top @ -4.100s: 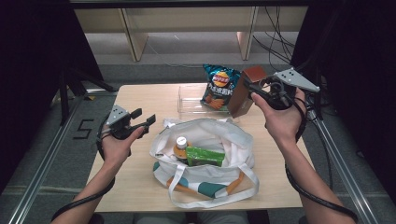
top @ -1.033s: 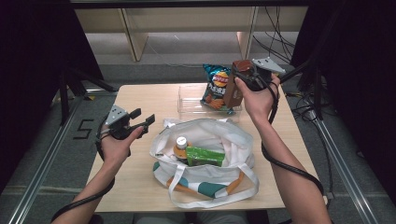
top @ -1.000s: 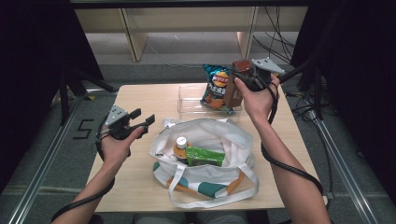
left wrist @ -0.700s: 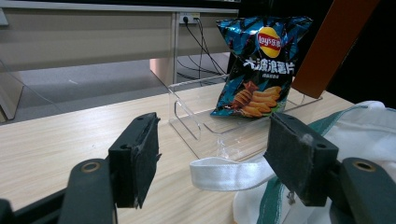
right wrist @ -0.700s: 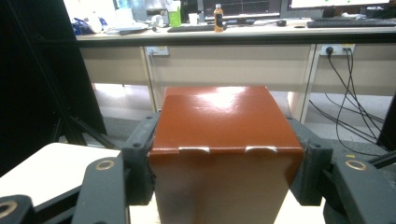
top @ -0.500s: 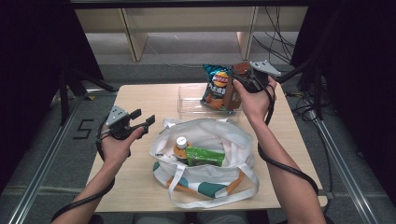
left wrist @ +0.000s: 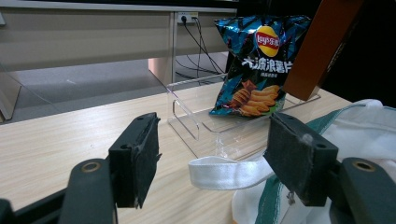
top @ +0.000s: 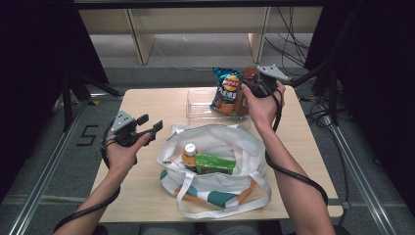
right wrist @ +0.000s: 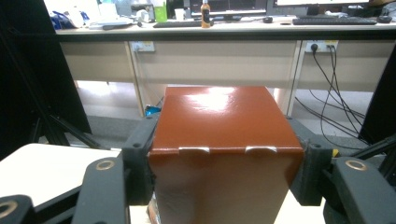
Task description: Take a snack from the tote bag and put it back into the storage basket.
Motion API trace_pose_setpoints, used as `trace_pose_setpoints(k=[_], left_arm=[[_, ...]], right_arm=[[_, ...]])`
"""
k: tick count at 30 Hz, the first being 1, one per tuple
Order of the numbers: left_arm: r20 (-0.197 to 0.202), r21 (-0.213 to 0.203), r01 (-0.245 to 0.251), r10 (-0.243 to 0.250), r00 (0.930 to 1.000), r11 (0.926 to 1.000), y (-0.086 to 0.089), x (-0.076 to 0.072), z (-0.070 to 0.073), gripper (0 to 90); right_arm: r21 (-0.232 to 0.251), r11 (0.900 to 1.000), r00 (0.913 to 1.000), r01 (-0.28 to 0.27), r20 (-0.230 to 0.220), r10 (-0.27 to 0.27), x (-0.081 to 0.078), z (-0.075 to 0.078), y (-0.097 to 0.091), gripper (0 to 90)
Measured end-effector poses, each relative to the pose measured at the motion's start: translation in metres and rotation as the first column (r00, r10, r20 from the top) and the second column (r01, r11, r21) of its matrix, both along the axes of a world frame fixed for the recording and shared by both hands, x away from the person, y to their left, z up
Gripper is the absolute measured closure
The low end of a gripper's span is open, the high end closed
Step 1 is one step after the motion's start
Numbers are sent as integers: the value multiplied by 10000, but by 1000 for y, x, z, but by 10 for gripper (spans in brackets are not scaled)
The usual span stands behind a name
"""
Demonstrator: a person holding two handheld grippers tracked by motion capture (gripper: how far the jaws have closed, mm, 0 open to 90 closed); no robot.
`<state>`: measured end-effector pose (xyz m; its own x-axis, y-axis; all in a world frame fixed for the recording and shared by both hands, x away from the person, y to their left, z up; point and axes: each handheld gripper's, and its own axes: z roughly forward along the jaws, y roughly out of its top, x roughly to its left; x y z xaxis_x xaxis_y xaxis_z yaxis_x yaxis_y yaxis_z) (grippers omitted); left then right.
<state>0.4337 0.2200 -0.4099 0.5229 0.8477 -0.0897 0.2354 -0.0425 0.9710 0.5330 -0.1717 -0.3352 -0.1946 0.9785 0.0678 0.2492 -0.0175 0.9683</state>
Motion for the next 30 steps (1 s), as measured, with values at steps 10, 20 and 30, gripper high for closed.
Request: trace_pose_setpoints(k=[10, 20, 30], left_arm=[[-10, 88, 45, -45, 10000, 10000, 0, 0, 0, 338], [-18, 53, 83, -82, 10000, 10000, -1, 1, -1, 337], [-23, 103, 60, -59, 10000, 9999, 0, 1, -1, 337]], right_arm=[[43, 10000, 9999, 87, 132, -88, 3, -3, 2, 394], [-63, 9994, 9992, 347, 223, -346, 5, -5, 3, 394], [-272, 9989, 9989, 387, 274, -380, 10, -7, 3, 394]])
